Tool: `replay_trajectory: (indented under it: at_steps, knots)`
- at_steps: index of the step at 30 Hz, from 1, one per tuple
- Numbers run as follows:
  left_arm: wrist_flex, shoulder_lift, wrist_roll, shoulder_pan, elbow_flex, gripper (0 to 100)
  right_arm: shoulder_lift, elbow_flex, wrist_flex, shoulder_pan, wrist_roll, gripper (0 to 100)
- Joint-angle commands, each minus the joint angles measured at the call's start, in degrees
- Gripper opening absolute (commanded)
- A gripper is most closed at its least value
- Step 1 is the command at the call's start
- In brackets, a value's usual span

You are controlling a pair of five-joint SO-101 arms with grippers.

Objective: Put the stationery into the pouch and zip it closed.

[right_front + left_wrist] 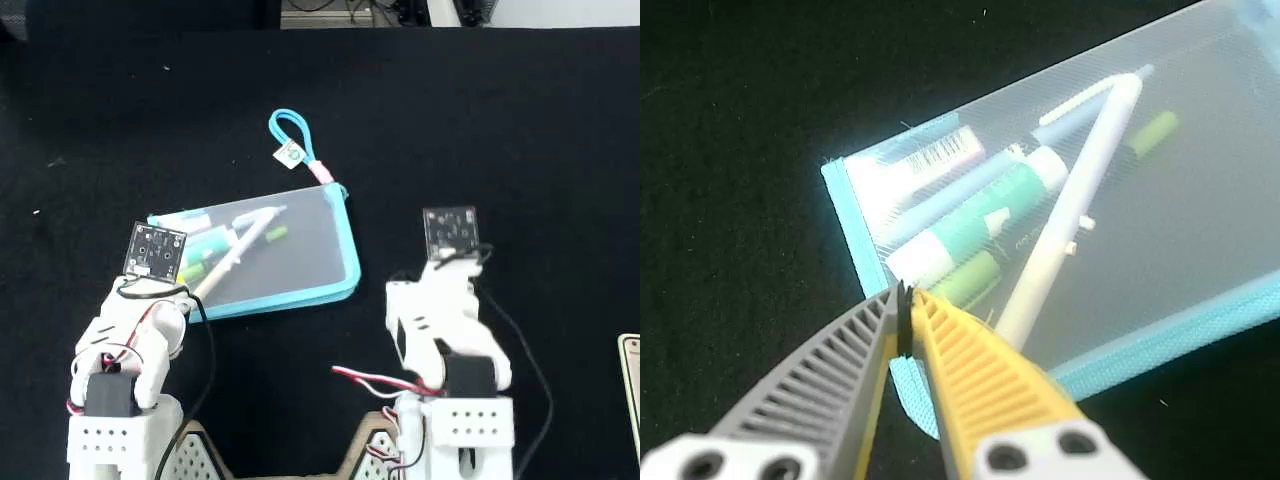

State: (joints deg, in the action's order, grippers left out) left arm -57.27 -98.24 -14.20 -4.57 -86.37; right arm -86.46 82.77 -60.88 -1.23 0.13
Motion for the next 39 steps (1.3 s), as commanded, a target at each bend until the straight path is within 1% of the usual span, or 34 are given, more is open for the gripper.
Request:
replay_trajectory:
  at_steps: [1, 5, 10, 12, 14, 16, 19, 21, 23, 26, 39]
  knots:
    - [-1.05, -3.96, 0.09, -0.13, -0.92, 3, -10.42, 4.18, -0.62, -0.88, -0.18, 1.1]
    - [-7.65, -6.68, 0.09, -0.04, -0.66, 3, -22.99, 6.55, -7.38, -0.53, 3.6, 1.1]
    - [-12.84, -6.33, 0.18, -0.04, -1.1, 3, -19.74, 6.46, -8.09, 1.58, 2.02, 1.1]
    - [-14.59, -6.33, 0.26, -0.57, -1.19, 3, -20.09, 6.99, -9.85, 2.55, 2.02, 1.1]
    - [-14.33, -6.33, 2.37, -2.24, -1.71, 3, -20.88, 7.87, -12.66, 3.78, 2.02, 1.1]
    - [-11.6, -6.33, 6.95, -4.09, -4.35, 3, -22.11, 8.48, -15.21, 4.22, 2.11, 1.1]
    - [-10.55, -6.33, 11.96, -5.23, -9.71, 3, -22.2, 10.59, -14.86, 4.13, 2.55, 1.1]
    - [-11.69, -6.24, 12.13, -5.32, -10.86, 3, -22.2, 13.58, -14.07, 4.13, 2.55, 1.1]
    - [-13.98, -6.24, 12.13, -5.32, -10.51, 3, -22.11, 13.67, -13.98, 4.13, 2.37, 1.1]
    - [-14.59, -6.24, 12.22, -4.79, -9.89, 3, -22.11, 13.67, -13.98, 4.13, 2.11, 1.1]
    - [-14.59, -6.15, 12.48, -4.97, -11.03, 3, -22.11, 13.67, -13.98, 4.22, 2.46, 1.1]
